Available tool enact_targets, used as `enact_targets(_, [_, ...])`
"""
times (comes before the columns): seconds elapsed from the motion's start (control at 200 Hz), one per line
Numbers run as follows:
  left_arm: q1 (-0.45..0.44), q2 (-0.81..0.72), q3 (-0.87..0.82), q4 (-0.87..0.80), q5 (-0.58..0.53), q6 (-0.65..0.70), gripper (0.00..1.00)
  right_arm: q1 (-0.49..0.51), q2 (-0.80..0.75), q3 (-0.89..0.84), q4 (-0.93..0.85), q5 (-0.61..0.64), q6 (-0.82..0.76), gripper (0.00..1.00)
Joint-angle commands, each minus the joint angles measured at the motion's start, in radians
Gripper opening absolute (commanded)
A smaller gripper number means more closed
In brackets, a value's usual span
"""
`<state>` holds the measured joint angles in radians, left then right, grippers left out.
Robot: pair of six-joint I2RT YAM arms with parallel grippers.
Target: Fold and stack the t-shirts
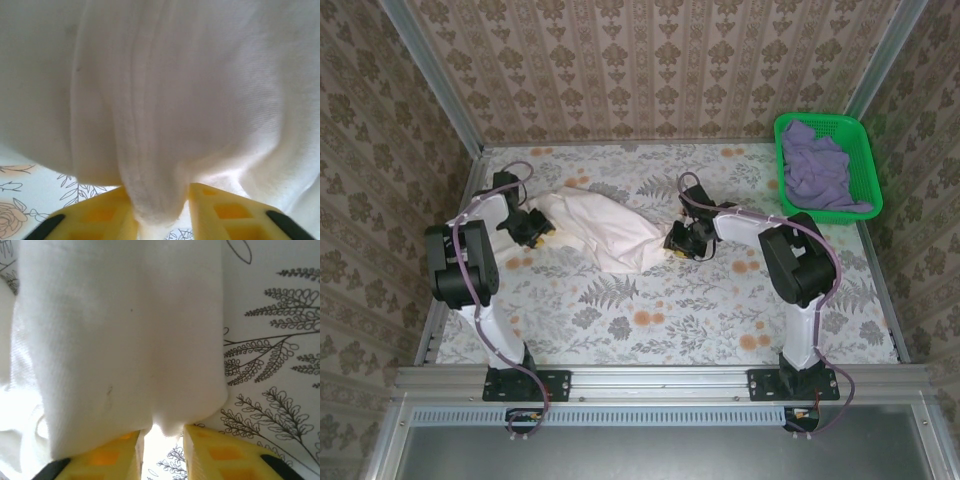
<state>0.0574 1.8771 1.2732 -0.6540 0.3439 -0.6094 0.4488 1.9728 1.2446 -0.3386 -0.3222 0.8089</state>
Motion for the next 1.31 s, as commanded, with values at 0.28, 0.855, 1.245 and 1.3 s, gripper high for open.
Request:
enact_targets(0.28, [-0.028,-0.045,0.074,-0.051,-0.029,0.043,0.01,0.006,-0.008,0.017,0.038,0.002,-0.004,0.00])
enact_targets(0.855, [-0.050,-0.087,0.055,-0.067,-0.045,0.083,0.35,0.007,-0.119,-0.070,0.078,-0.012,0.004,0.00])
enact_targets(1.245, [-0.053,-0.080,0.023,-0.085,-0.117,0.086,0.48,0.009,-0.124,-0.097,0.093,-0.018,0.034,0.00])
enact_targets(1.3, [-0.057,-0.074,0.024,-0.085,-0.123,0.082,0.47,0.008,-0.129,-0.098,0.089,-0.017,0.030,0.00])
